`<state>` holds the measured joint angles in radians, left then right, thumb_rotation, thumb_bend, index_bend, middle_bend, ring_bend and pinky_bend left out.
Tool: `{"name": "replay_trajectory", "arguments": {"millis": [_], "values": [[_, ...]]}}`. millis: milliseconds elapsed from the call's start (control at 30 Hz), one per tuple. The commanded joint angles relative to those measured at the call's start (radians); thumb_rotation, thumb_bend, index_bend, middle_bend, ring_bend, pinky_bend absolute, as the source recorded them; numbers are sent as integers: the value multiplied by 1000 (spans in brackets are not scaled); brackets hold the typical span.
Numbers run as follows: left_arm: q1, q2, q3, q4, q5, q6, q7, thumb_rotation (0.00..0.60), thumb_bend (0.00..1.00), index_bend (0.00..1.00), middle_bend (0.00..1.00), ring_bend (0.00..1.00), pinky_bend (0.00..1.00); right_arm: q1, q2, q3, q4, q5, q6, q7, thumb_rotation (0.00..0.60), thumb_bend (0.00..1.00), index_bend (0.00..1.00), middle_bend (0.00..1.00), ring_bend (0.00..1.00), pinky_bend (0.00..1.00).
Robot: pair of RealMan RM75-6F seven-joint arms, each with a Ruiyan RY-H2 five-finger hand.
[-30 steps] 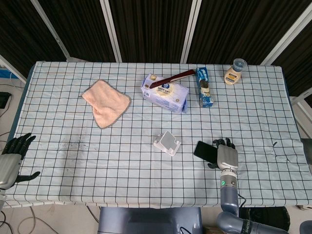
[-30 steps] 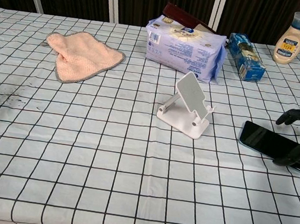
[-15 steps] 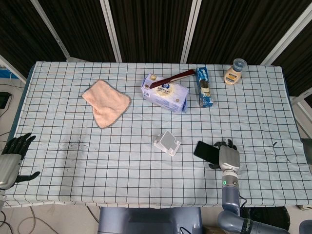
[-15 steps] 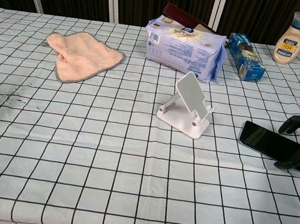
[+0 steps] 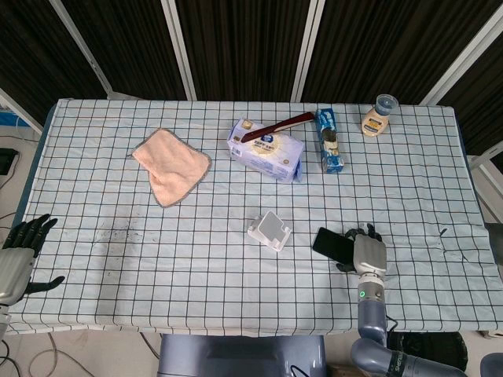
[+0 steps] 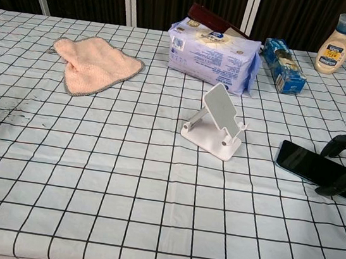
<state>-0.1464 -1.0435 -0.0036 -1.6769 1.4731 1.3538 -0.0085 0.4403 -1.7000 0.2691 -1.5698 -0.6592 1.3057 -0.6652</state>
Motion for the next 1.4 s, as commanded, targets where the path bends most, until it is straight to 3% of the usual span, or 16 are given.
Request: {"name": "replay_trajectory", "arguments": {"millis": [33,267,500,933,1400], "values": [[0,0,0,0,0,1,0,600,0,0,0,0,0,1,1,0,1,2,-1,0,600,215,363,288,30,148],[0,0,0,0,0,0,1,600,0,0,0,0,0,5,-1,-3,6,11,-1,-3,600,218,363,296,30,148],[0,1,0,-2,-3,-2,1,600,0,0,0,0,0,8,0,-7,11,23,-6,-5,600,286,423,394,113,148],[0,0,-1,-2,-6,-1,3,600,0,0,0,0,0,9,8,-16,12,27,-3,-8,600,379,713,692,319,148],[3,1,-1,-5,-5,4,6,600,0,0,0,0,0,-5,41,-31,-32,-14,14,17,600,398,816,771,403,148]]}}
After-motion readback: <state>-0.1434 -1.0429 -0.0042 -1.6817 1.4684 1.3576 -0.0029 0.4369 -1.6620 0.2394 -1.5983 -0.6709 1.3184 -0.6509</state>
